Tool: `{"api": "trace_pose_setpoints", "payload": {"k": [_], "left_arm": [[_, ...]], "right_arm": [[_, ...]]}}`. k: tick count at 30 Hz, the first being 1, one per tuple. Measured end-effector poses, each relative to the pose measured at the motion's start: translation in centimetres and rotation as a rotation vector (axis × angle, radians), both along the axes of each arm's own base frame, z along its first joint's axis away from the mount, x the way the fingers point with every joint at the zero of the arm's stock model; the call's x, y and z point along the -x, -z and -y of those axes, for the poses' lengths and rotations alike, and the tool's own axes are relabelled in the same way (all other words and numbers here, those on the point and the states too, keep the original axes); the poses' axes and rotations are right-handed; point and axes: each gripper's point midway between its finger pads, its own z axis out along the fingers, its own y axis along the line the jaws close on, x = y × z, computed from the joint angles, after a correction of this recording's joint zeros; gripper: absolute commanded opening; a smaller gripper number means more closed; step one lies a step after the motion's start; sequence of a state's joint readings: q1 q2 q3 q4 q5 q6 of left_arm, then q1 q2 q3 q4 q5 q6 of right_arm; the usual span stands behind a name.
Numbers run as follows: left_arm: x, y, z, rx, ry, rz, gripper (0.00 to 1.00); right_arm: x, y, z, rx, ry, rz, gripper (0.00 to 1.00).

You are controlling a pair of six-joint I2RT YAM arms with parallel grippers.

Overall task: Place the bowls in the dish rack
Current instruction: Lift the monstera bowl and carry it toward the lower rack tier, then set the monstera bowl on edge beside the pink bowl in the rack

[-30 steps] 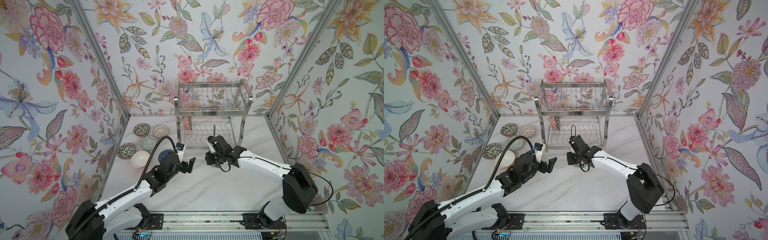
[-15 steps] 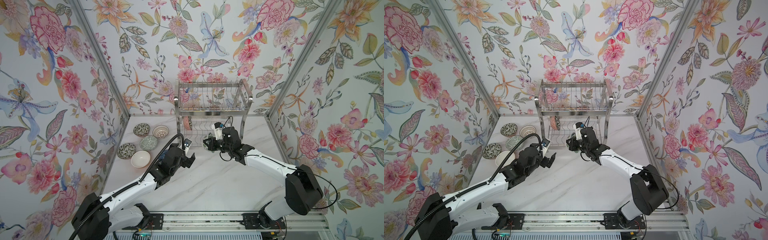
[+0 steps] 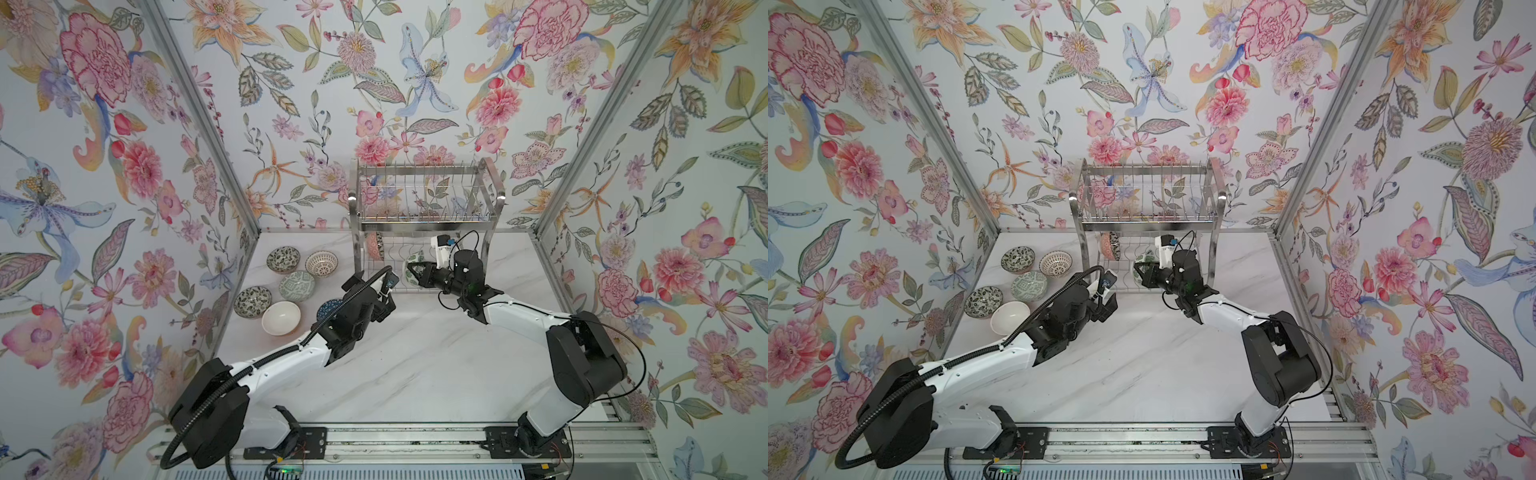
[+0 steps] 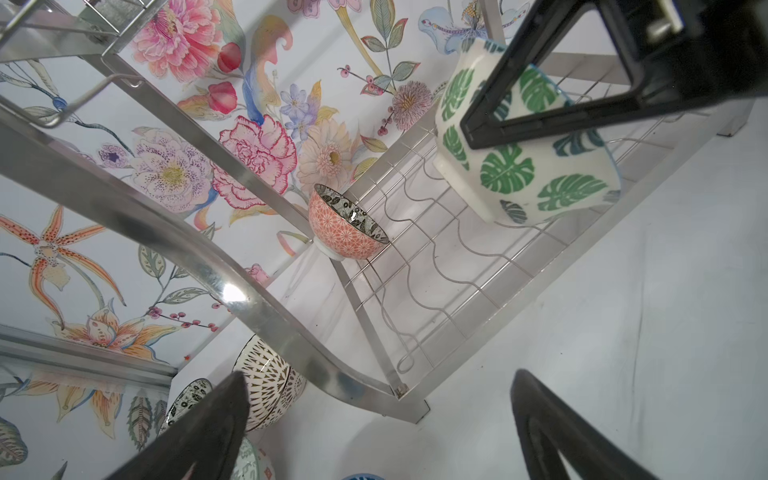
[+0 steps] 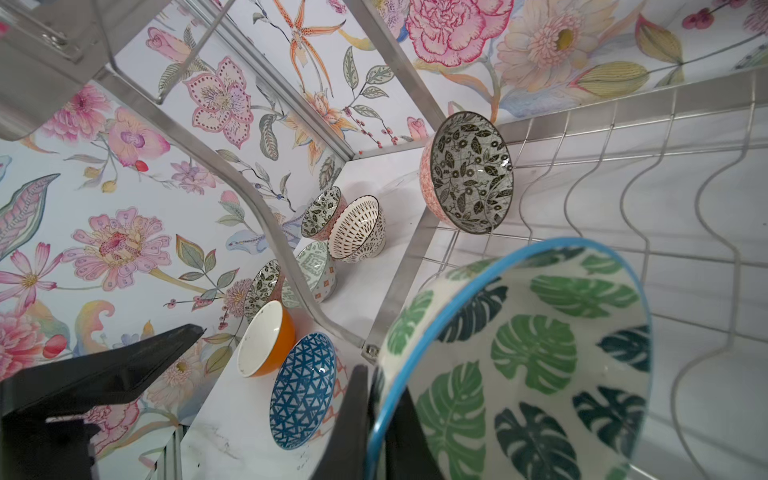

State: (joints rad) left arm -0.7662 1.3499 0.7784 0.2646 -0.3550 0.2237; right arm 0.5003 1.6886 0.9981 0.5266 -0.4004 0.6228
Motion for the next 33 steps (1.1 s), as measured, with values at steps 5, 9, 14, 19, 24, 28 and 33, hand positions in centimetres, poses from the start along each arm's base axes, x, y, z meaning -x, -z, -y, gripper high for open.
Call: {"api": "trace_pose_setpoints", "payload": {"k": [5, 9, 14, 19, 24, 28, 33], "left_arm": [[0.0, 0.6, -0.3, 0.004, -0.010, 0.017, 0.99], [0.2, 1.2, -0.5, -0.001, -0.010, 0.011, 1.00], [0.3, 0.9, -0.5, 0.007, -0.010, 0.020, 0.99], [0.4, 0.8, -0.6, 0.012, -0.011, 0.026, 0.99], [0.4, 0.8, -0.7, 0.011, -0.014, 0.028, 0.99], [0.4, 0.8, -0.8, 0.014, -0.016, 0.031, 0.99], [0.4, 0.8, -0.8, 0.015, -0.018, 0.031, 0.99]], "right_arm": [[-1.2, 0.8, -0.2, -0.051, 0.010, -0.006, 0.00], [-2.0, 2.0, -0.8, -0.078, 0.004, -0.023, 0.00], [-3.9, 2.8, -2.1, -0.124, 0.000, -0.042, 0.00], [-6.0, 2.3, -3.5, -0.177, 0.000, -0.025, 0.00], [-8.0, 1.1, -4.8, -0.237, -0.002, -0.002, 0.00], [-9.2, 0.9, -5.8, -0.269, 0.000, 0.011, 0.00], [-10.6, 1.7, -6.6, -0.301, 0.010, 0.016, 0.00]]}}
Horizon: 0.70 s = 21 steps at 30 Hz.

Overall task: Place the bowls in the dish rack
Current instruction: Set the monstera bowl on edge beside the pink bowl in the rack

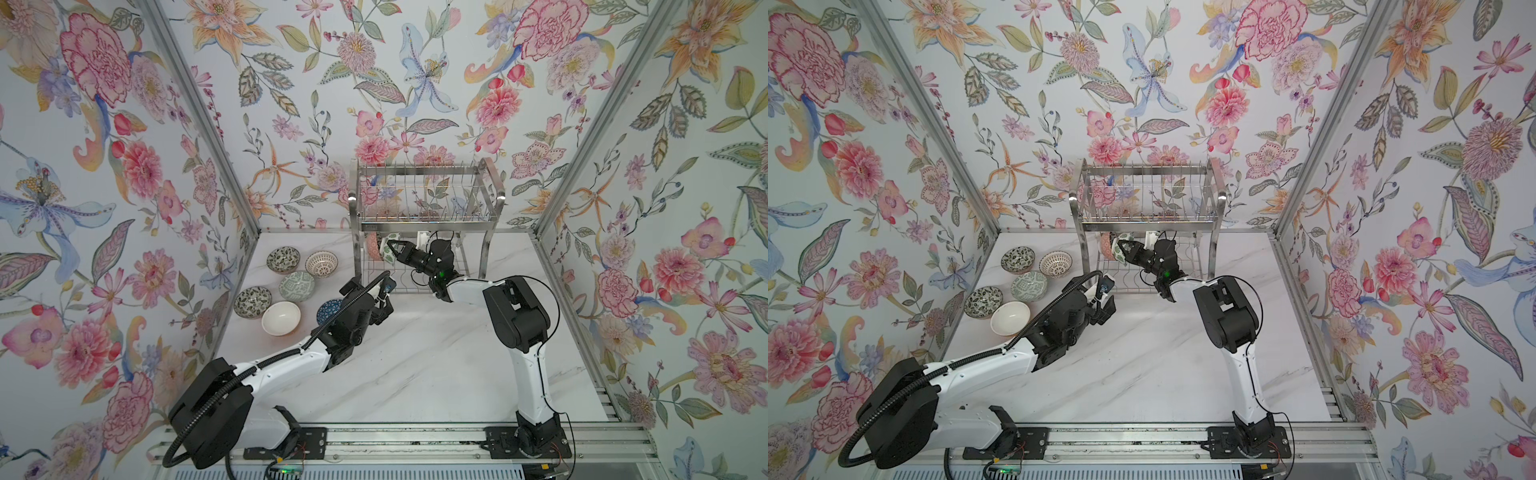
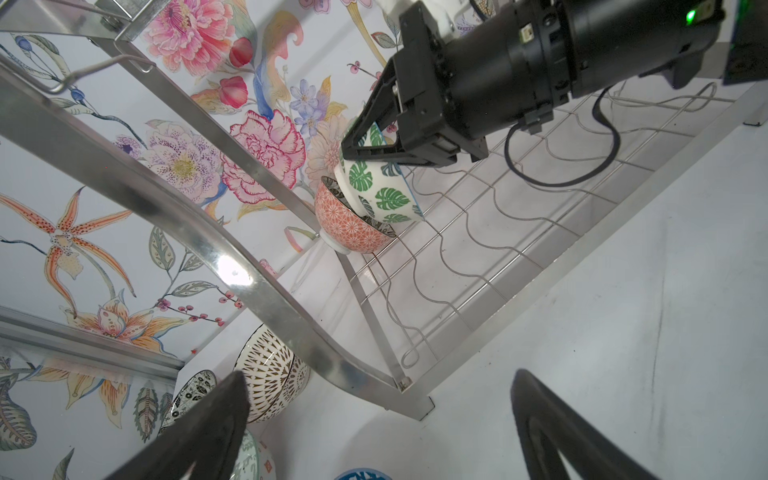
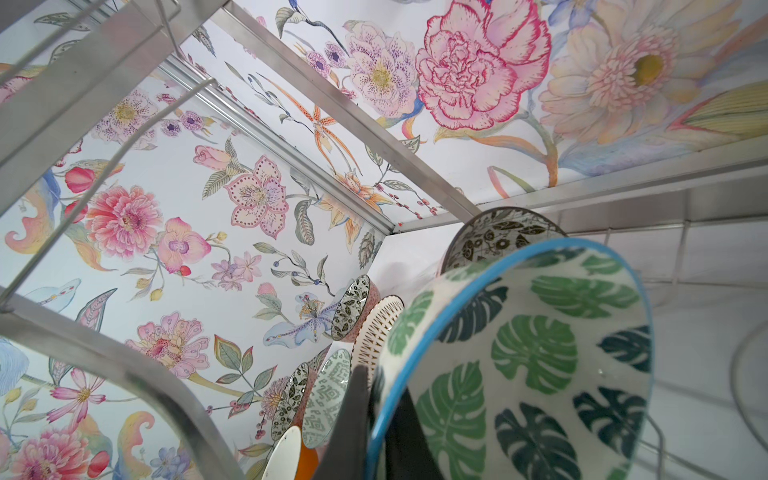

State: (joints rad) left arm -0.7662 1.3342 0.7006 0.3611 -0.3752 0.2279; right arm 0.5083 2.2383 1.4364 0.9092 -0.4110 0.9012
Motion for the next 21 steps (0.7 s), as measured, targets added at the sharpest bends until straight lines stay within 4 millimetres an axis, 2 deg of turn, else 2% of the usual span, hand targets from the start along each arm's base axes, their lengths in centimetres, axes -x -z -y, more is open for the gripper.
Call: {"api": "trace_pose_setpoints", "payload": {"k": [7, 14, 21], "left_arm": [[-0.2, 0.3, -0.5, -0.014, -0.028, -0.001, 0.99], [-0.3, 0.3, -0.6, -0.015, -0.034, 0.001, 0.99], [-0.3, 0.3, -0.6, -0.015, -0.034, 0.001, 0.99]], "right_arm": [[-1.7, 0.8, -0.4, -0.025, 0.015, -0.001, 0.00], [-2.9, 0.6, -0.8, -0.056, 0.027, 0.015, 0.00], [-3.6, 2.1, -1.2, -0.072, 0.026, 0.003, 0.00]]}}
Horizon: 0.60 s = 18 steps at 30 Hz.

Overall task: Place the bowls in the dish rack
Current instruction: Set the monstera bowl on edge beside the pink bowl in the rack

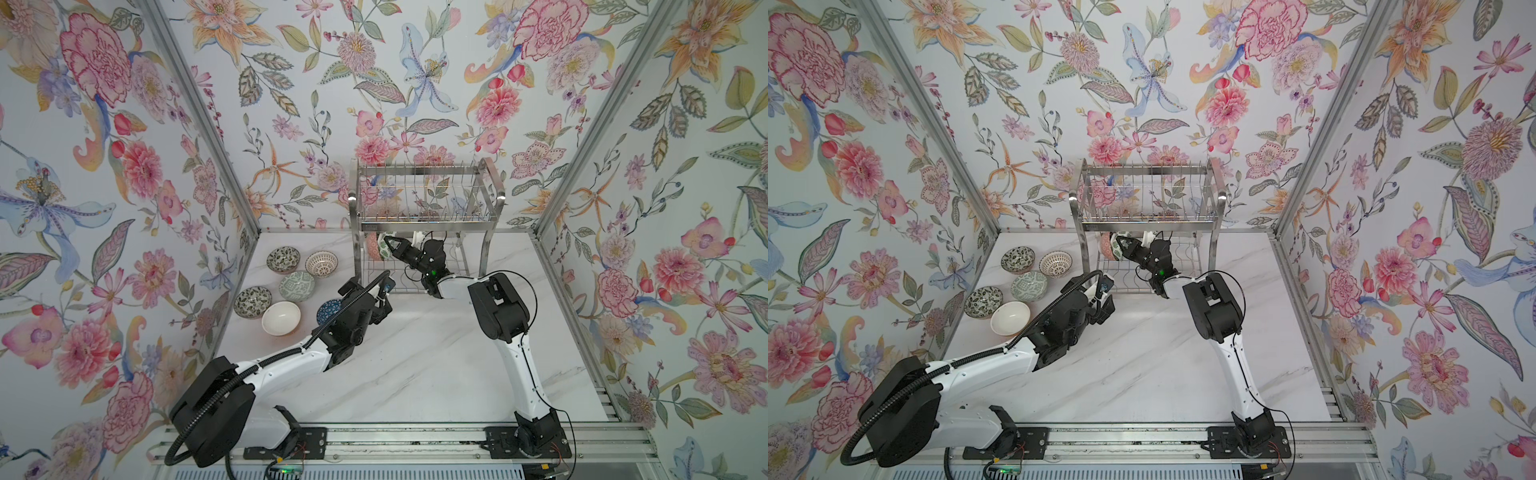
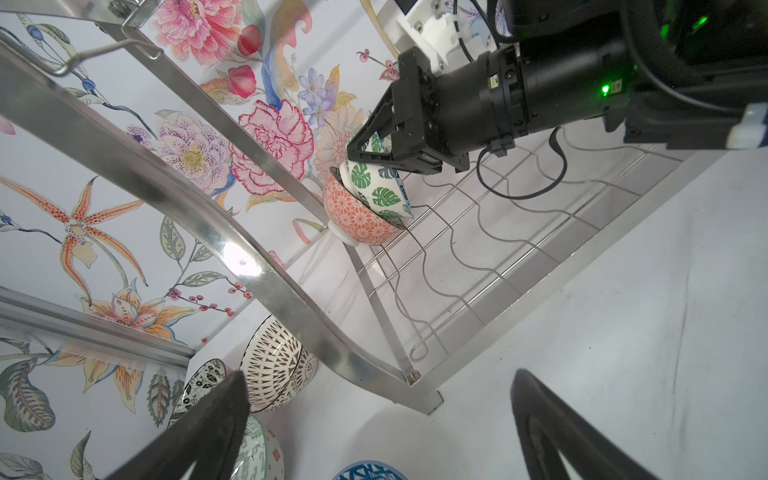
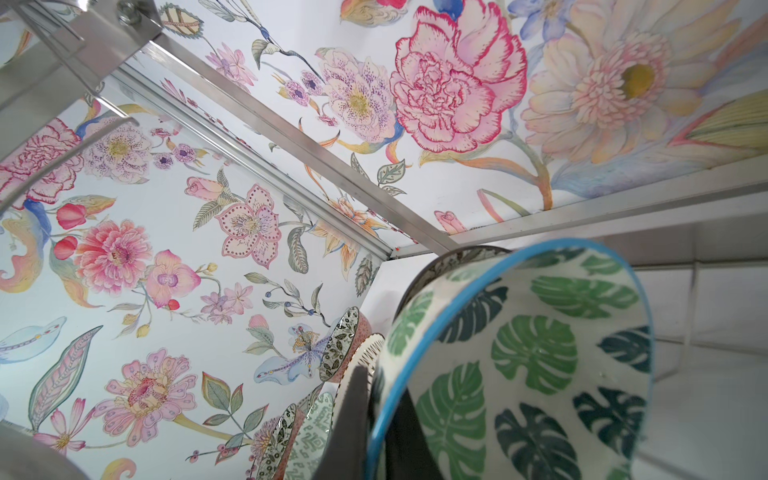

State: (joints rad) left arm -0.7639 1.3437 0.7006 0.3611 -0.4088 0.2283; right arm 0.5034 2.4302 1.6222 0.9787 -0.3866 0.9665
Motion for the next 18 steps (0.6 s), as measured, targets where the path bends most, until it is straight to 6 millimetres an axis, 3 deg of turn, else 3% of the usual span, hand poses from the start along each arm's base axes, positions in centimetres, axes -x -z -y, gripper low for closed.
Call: {"api": "trace_pose_setpoints", "payload": {"k": [13, 18], "left_arm": [[0.0, 0.0, 0.0, 0.000, 0.000, 0.000, 0.99], [0.0, 0.0, 0.0, 0.000, 0.000, 0.000, 0.99]], "right_arm": [[-0.6, 0.1, 0.0, -0.043, -0.014, 0.018, 0.00], [-1.1, 1.0, 0.0, -0.042, -0.015, 0.012, 0.02]]}}
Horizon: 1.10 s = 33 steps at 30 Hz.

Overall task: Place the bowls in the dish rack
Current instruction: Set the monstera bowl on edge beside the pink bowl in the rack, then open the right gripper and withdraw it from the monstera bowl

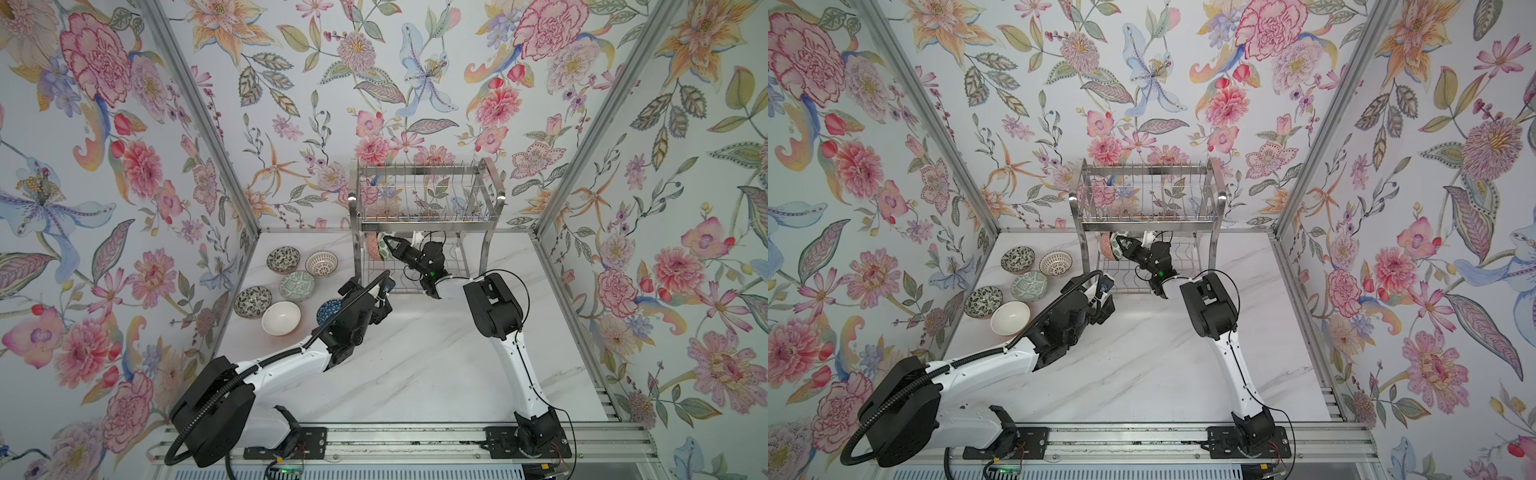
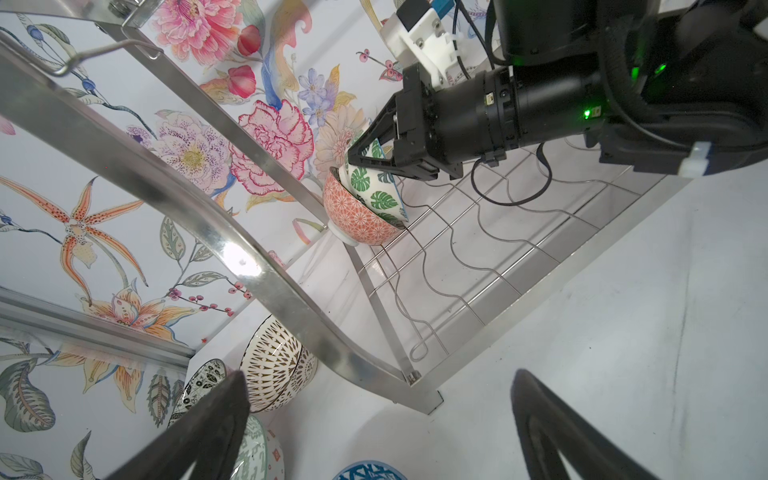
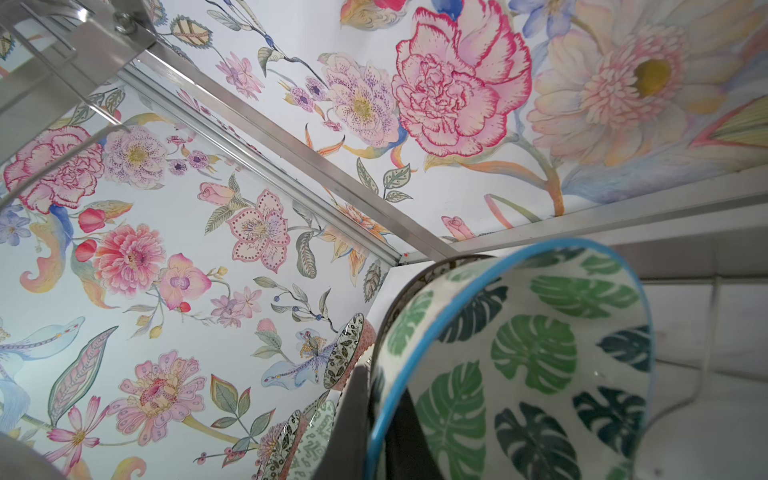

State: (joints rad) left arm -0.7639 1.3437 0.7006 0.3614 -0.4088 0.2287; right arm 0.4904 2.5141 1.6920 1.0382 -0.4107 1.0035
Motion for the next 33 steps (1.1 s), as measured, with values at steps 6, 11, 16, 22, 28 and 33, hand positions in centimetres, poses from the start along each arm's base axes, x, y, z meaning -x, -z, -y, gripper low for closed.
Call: {"api": "trace_pose_setpoints", "payload": {"k": [6, 11, 16, 22, 28, 33], "left_arm": [[0.00, 0.01, 0.00, 0.000, 0.000, 0.000, 0.99], [0.00, 0.00, 0.01, 0.000, 0.000, 0.000, 0.99], [0.00, 0.01, 0.00, -0.001, 0.000, 0.000, 0.99], [0.01, 0.01, 0.01, 0.000, 0.001, 0.000, 0.99], [0.01, 0.01, 0.01, 0.000, 0.001, 0.000, 0.99], [0.01, 0.01, 0.01, 0.000, 0.001, 0.000, 0.99]], "right_arm": [[-0.52, 0.64, 0.31, 0.000, 0.006, -0.001, 0.04], [-0.55, 0.62, 0.31, 0.000, 0.008, 0.000, 0.11], [-0.58, 0.67, 0.35, 0.001, 0.008, -0.002, 0.18], [-0.57, 0.58, 0.32, 0.002, 0.008, 0.003, 0.27], [-0.63, 0.59, 0.41, 0.002, 0.010, 0.003, 0.28], [-0.68, 0.64, 0.50, 0.003, 0.011, 0.002, 0.28]]}}
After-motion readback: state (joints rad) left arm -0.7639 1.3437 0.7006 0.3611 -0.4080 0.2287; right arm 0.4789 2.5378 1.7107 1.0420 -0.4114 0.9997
